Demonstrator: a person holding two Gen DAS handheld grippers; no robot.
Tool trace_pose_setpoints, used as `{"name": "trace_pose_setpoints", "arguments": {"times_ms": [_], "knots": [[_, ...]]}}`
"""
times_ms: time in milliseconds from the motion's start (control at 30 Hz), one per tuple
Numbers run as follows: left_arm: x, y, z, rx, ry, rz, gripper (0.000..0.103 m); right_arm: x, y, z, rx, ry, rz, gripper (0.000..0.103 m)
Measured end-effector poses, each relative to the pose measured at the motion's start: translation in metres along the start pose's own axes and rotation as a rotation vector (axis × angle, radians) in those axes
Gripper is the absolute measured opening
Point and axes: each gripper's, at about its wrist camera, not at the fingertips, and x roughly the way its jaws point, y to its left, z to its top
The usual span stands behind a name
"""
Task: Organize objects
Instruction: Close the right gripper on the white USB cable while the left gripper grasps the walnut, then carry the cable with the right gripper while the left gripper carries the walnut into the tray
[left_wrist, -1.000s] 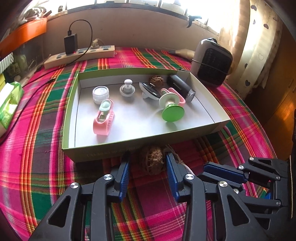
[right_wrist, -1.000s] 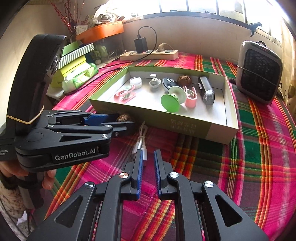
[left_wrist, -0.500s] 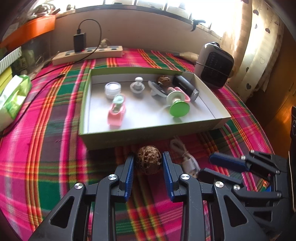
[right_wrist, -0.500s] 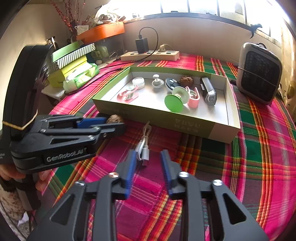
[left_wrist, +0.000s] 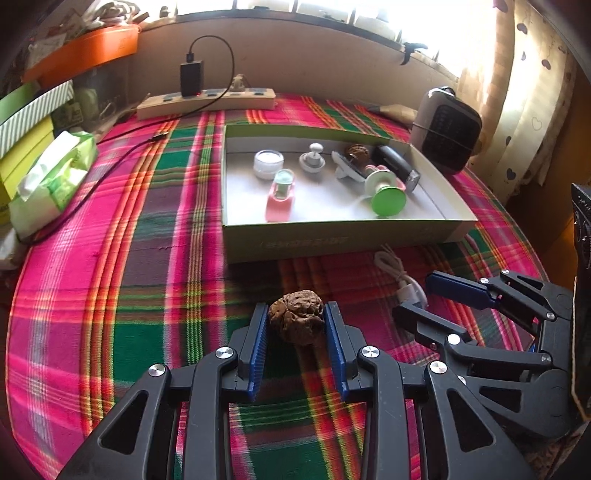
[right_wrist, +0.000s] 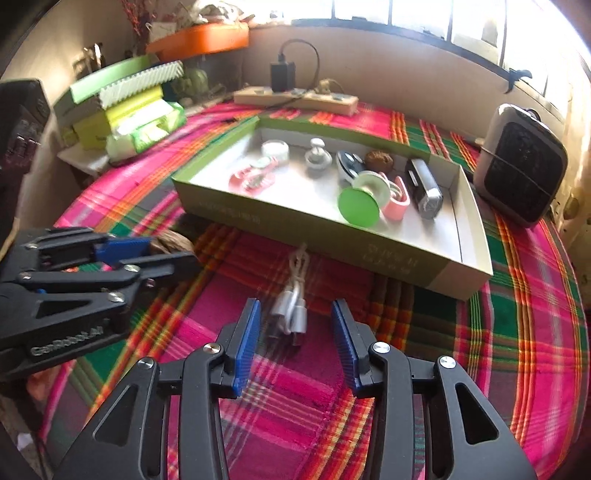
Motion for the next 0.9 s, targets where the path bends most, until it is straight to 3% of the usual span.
{"name": "trace_pose_setpoints", "arguments": {"times_ms": [400, 567, 900], "knots": [[-0.0003, -0.0017, -0.0023, 0.015, -0.019, 0.015, 0.028, -0.0003, -0.0028, 0.0008, 0.014, -0.001, -0.007, 0.04], [-0.0006, -0.0026, -0.0036, 0.029, -0.03, 0.016, 0.029, -0.0019, -0.0016, -0.0004, 0.026, -0.004, -0.018, 0.022], [-0.0015, -0.0013, -0.0053, 0.031, -0.041, 0.003, 0.028, -0.0043, -0.001, -0.0032, 0.081, -0.005, -0.035, 0.021]]}}
